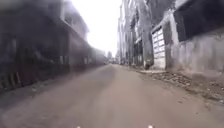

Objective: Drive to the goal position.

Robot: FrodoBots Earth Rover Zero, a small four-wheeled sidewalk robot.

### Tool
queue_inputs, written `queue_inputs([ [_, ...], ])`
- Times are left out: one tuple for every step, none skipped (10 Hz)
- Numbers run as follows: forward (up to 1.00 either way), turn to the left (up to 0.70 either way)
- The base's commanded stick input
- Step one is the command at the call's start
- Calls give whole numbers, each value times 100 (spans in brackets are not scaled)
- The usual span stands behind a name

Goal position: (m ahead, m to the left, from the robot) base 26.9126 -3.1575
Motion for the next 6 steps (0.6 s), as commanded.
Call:
queue_inputs([
  [100, 0],
  [100, 0],
  [100, 0],
  [100, 0],
  [100, 0],
  [100, 0],
])
